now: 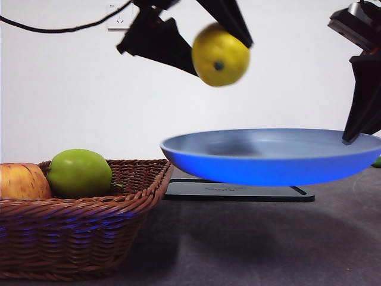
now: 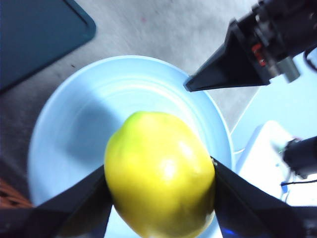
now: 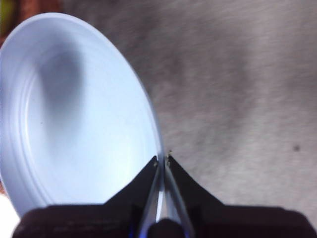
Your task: Take the lemon from the basket,put the lemon in the plate,hand out the plate
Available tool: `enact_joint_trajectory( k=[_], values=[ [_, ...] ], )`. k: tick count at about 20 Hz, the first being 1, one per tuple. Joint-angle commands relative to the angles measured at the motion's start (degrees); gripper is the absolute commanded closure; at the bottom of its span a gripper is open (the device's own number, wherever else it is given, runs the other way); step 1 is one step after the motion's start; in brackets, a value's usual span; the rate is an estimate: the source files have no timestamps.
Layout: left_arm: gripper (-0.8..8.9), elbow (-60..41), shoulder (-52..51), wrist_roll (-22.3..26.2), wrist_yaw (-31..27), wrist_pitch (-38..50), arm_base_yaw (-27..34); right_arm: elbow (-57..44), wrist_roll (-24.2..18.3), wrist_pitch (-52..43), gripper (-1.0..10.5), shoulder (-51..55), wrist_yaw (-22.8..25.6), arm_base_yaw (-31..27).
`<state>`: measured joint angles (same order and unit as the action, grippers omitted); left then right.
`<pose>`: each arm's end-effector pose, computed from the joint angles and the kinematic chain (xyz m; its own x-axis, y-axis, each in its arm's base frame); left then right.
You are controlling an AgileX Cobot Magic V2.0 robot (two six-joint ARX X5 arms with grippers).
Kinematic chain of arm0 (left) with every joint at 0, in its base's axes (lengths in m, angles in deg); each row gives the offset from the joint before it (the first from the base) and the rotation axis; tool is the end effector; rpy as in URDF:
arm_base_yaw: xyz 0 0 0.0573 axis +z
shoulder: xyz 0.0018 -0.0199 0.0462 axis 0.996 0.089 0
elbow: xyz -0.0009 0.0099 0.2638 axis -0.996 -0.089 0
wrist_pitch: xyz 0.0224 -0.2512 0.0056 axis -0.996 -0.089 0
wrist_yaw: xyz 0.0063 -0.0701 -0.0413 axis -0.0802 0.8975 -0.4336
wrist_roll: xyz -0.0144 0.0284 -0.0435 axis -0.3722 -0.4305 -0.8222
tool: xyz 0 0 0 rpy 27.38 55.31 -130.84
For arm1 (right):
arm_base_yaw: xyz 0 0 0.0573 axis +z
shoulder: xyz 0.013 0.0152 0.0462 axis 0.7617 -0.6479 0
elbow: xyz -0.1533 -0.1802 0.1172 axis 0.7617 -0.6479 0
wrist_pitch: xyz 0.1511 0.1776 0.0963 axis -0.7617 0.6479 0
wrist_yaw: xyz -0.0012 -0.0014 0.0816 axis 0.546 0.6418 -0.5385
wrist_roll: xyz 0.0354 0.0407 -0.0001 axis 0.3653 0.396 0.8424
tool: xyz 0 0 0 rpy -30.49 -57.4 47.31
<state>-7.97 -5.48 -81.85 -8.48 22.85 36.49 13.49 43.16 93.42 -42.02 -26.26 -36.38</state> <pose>0.1973 -0.2340 0.2935 0.2584 -0.6977 -0.6682 0.7112 0.6055 -0.3572 0.2055 0.0609 0.2373 0.2825 0.5009 -0.8181 -0.2142 0.8643 0.4552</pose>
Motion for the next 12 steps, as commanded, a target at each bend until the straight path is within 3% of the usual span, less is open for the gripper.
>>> enact_joint_trajectory(
  k=[1,5,9,12],
  values=[
    [6.30,0.92,2.93,0.87,-0.55,0.61,-1.55,0.81,0.39,-0.52,9.4,-0.55,-0.61,0.76],
    [5.25,0.92,6.82,0.87,-0.42,0.04,-3.15,0.81,0.37,-0.48,9.4,-0.55,-0.66,0.79],
    [5.11,0.92,9.66,0.85,-0.22,-1.14,-3.93,0.81,0.37,-0.48,9.4,-0.55,-0.90,0.79],
    [4.60,0.92,9.84,0.85,-0.48,-0.98,-4.33,0.81,0.37,-0.52,9.4,-0.55,-3.82,0.79]
  ],
)
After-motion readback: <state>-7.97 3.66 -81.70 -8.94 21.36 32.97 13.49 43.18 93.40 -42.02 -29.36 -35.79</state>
